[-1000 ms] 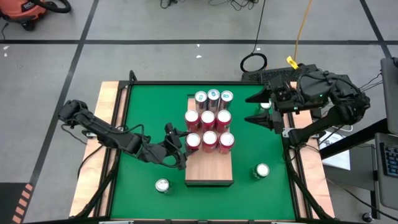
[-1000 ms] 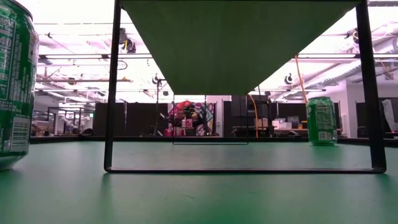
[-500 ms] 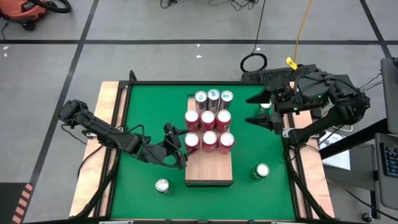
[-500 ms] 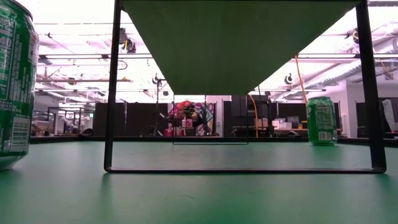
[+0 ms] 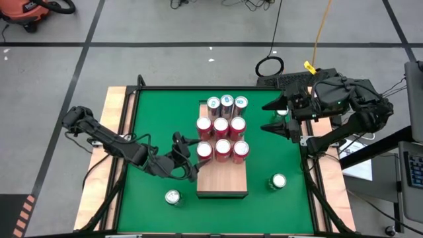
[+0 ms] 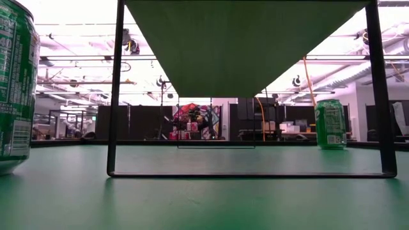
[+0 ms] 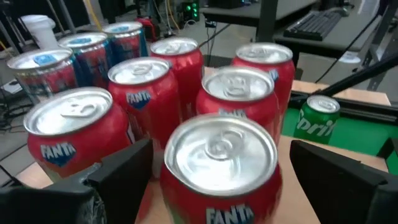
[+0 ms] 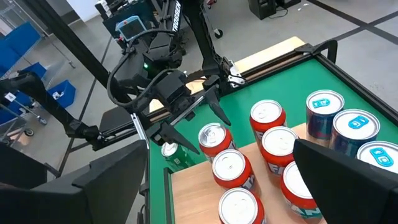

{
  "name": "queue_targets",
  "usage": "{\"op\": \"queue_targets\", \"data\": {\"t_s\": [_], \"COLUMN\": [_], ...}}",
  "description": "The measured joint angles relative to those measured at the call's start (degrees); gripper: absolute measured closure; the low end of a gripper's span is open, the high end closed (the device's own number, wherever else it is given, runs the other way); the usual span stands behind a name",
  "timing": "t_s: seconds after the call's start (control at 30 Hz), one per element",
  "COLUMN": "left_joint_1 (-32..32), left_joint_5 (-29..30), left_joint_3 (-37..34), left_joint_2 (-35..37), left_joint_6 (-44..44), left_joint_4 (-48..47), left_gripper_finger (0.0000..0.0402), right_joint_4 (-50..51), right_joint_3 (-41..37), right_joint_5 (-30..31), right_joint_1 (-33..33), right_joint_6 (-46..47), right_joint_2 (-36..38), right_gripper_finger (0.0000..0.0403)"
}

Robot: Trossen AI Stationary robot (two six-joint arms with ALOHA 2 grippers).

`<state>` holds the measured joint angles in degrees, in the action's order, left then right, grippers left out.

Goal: Place canned beverage on shelf
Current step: Put the orange soda can on the shelf aligned with the other orange soda cans

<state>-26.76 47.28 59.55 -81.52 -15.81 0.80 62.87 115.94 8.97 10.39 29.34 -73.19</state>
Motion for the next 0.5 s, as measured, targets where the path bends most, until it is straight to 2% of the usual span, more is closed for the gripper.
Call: {"op": "queue_targets", "data": {"t_s": [0.27,0.5], "left_joint_1": [0.0,-0.4], "left_joint_5": [0.7,3.8], "left_joint_3": [0.9,0.9], "left_joint_2": [0.3,4.7], "left_joint_6": [0.1,-0.2], "left_joint_4": [-0.2,-5.3], "left_gripper_finger": [0.0031,0.0031], "right_joint_4": [0.0,0.0], "right_joint_3": [0.0,0.0], "right_joint_5": [0.0,0.2], "right_joint_1": [0.0,0.0], "right_joint_6": [0.0,-0.1], "right_joint_2": [0.0,0.0], "right_gripper_finger": [0.001,0.001]}}
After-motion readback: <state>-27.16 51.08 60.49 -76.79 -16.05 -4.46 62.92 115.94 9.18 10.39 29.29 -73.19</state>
